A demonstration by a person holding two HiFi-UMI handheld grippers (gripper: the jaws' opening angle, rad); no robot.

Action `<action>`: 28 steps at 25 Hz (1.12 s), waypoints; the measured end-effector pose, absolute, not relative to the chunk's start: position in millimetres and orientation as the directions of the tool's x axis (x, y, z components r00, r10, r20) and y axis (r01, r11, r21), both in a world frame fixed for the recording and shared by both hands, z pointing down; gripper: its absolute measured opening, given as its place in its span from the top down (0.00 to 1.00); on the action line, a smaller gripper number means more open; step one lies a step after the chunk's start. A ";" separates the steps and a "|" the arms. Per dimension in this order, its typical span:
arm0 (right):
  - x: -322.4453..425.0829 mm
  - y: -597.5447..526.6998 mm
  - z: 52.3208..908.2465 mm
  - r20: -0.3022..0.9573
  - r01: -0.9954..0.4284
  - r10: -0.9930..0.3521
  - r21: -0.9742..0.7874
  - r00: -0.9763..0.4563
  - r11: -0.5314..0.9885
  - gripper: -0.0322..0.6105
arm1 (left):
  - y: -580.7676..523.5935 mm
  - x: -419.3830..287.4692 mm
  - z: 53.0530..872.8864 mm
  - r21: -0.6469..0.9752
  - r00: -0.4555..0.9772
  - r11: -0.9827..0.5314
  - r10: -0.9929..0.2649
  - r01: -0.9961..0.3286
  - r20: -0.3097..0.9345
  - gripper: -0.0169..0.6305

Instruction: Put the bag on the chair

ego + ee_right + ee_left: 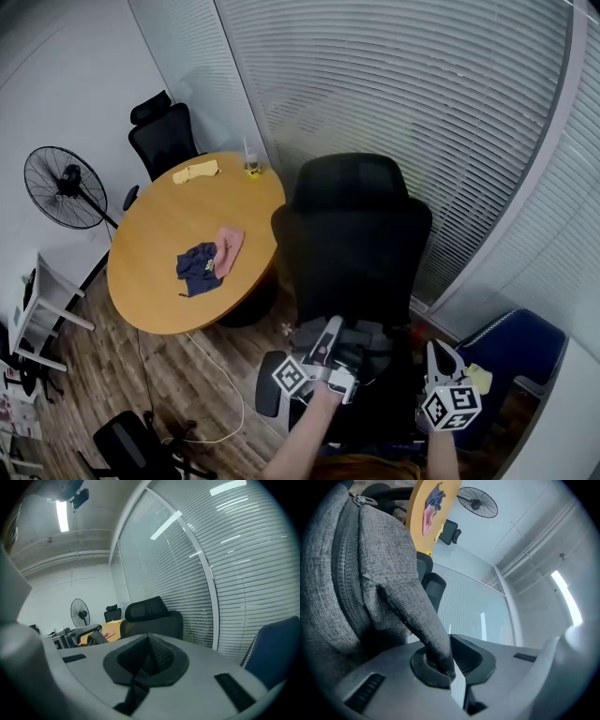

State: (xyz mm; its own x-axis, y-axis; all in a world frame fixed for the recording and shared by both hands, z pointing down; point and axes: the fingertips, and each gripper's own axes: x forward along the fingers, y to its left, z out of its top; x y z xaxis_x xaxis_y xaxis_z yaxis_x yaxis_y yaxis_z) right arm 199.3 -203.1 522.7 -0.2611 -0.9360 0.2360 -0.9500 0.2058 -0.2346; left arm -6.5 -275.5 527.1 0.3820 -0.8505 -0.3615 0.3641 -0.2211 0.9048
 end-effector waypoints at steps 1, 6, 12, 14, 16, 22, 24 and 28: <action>201.2 -207.5 523.6 0.239 -0.950 -0.935 -0.236 -0.262 0.206 0.93 | -278.6 -4.0 528.5 0.904 0.382 -0.219 -0.851 0.366 -0.361 0.94; 204.9 -227.4 531.0 0.260 -0.947 -0.924 -0.231 -0.281 0.224 0.93 | -295.6 3.5 540.4 0.914 0.383 -0.198 -0.861 0.353 -0.335 0.94; 211.2 -246.3 546.8 0.282 -0.943 -0.913 -0.238 -0.295 0.232 0.93 | -316.1 9.3 555.1 0.919 0.376 -0.192 -0.869 0.345 -0.323 0.94; 214.6 -252.4 549.0 0.282 -0.943 -0.913 -0.242 -0.295 0.230 0.93 | -323.4 9.6 557.5 0.920 0.369 -0.185 -0.875 0.346 -0.314 0.94; 219.6 -258.8 550.4 0.285 -0.946 -0.913 -0.229 -0.290 0.229 0.93 | -329.6 10.1 561.3 0.922 0.362 -0.178 -0.881 0.344 -0.305 0.94; 230.3 -272.0 556.0 0.302 -0.953 -0.911 -0.200 -0.280 0.227 0.93 | -342.3 10.2 577.0 0.933 0.347 -0.146 -0.900 0.329 -0.263 0.94; 231.8 -275.2 560.6 0.311 -0.952 -0.907 -0.205 -0.283 0.227 0.93 | -343.6 14.2 582.4 0.939 0.362 -0.135 -0.898 0.316 -0.251 0.94; 235.8 -282.8 568.3 0.326 -0.951 -0.901 -0.210 -0.287 0.227 0.93 | -350.3 21.2 588.4 0.941 0.369 -0.125 -0.897 0.313 -0.242 0.94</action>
